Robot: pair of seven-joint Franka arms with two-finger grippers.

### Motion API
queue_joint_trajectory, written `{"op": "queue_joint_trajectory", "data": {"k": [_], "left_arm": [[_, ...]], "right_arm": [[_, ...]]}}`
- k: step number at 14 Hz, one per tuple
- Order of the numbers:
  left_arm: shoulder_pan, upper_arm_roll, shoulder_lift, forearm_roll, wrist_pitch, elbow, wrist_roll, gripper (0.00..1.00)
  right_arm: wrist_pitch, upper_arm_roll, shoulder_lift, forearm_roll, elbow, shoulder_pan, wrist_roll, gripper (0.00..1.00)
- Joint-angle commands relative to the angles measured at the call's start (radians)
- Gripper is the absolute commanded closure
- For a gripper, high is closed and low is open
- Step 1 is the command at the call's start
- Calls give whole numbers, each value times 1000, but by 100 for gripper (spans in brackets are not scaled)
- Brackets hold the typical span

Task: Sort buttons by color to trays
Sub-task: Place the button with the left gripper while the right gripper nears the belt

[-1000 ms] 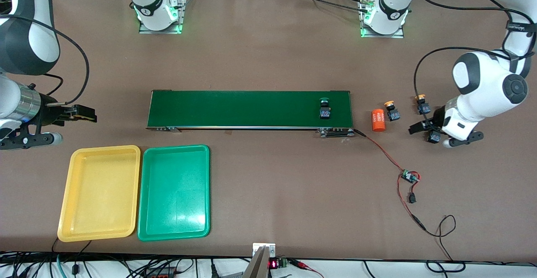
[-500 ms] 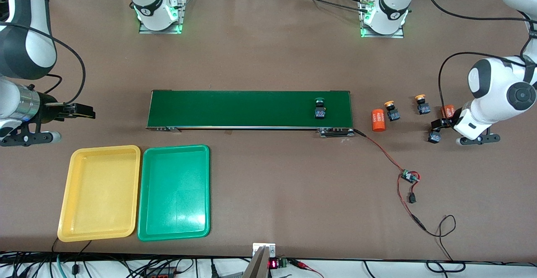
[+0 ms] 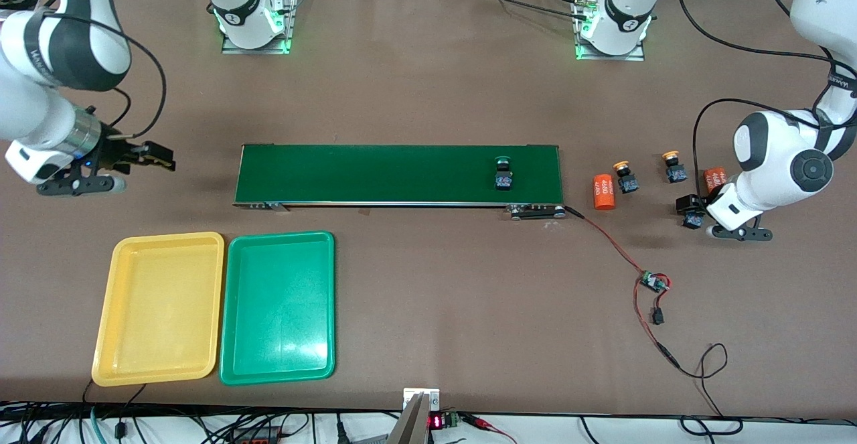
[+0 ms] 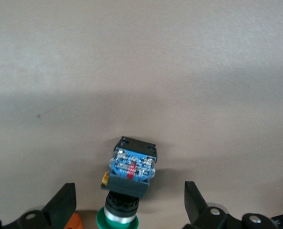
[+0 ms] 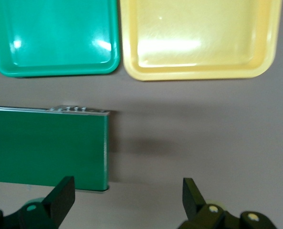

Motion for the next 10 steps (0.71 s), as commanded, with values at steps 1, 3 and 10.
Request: {"op": "queue_joint_trajectory", "data": {"k": [1, 3, 10], "left_arm": [[12, -11, 29, 21, 3, 24, 47, 0], [12, -11, 36, 22, 3, 23, 47, 1], [10, -11, 33, 132, 35, 21, 47, 65]], "right_arm": [[50, 11, -68, 51, -98, 7, 22, 0], [50, 11, -68, 51, -98, 54, 89, 0], [100, 19, -25, -48, -78, 284, 423, 0]]}}
